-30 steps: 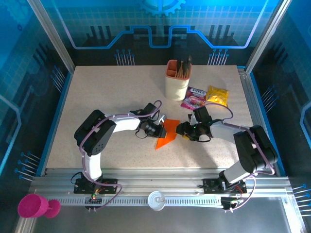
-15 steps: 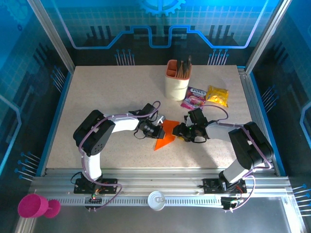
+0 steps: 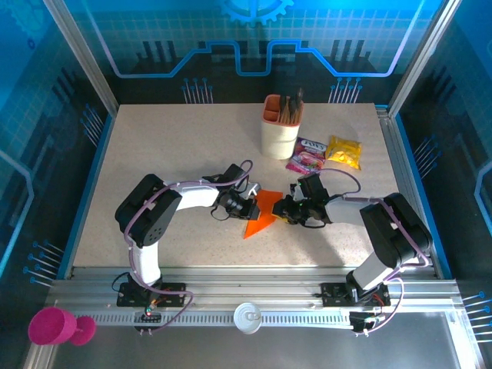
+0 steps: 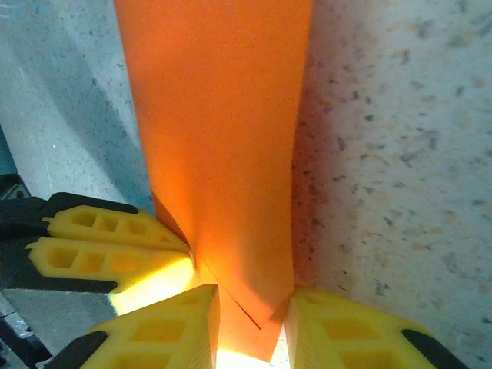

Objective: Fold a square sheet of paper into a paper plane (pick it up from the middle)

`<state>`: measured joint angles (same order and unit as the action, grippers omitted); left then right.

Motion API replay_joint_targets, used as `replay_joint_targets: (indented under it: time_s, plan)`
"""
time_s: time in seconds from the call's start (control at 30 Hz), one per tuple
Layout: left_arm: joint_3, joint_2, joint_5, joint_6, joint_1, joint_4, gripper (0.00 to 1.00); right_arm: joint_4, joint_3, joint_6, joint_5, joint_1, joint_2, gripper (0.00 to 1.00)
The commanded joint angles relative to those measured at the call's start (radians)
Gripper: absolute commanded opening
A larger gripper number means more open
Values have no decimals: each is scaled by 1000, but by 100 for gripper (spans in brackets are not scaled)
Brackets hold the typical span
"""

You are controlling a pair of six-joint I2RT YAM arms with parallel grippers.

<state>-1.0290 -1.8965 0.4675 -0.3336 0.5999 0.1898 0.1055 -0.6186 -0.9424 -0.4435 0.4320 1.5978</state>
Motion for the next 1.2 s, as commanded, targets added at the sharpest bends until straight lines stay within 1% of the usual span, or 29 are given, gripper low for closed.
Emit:
replay_joint_targets:
  time_s: [0.0, 0.1, 0.2, 0.33, 0.43, 0.57, 0.73, 0.83, 1.0, 1.03, 1.07, 1.1, 1.17]
  plan:
    - [24, 17, 10, 5, -9, 11, 9, 28, 2, 3, -32, 8, -1, 27]
    - [25, 16, 8, 5, -9, 11, 9, 30, 0, 4, -36, 8, 2, 27]
    - [24, 16, 9, 5, -8, 11, 8, 31, 6, 4, -31, 8, 6, 29]
    - [24, 17, 11, 6, -8, 10, 8, 52, 16, 5, -40, 6, 25, 29]
    - [21, 19, 12, 4, -8, 8, 8, 78, 22, -5, -53, 7, 43, 27]
    - [20, 25, 13, 4, -9, 10, 8, 91, 33, -11, -55, 7, 45, 20]
    - [18, 35, 17, 1, -15, 7, 8, 80, 35, -8, -49, 5, 32, 14]
    - [12, 39, 20, 1, -20, 10, 8, 73, 32, -6, -49, 4, 28, 12]
    - [2, 39, 21, 7, -25, 19, 8, 57, 28, -1, -45, 3, 17, 11]
    - [1, 39, 22, 7, -26, 19, 8, 52, 27, 1, -46, 2, 17, 13]
    - [3, 37, 21, 6, -26, 19, 8, 47, 25, 4, -45, 3, 16, 18]
    - [5, 36, 23, 7, -26, 17, 8, 41, 21, 6, -45, 2, 17, 26]
    - [9, 33, 25, 5, -26, 13, 8, 25, 12, 19, -46, 3, 21, 34]
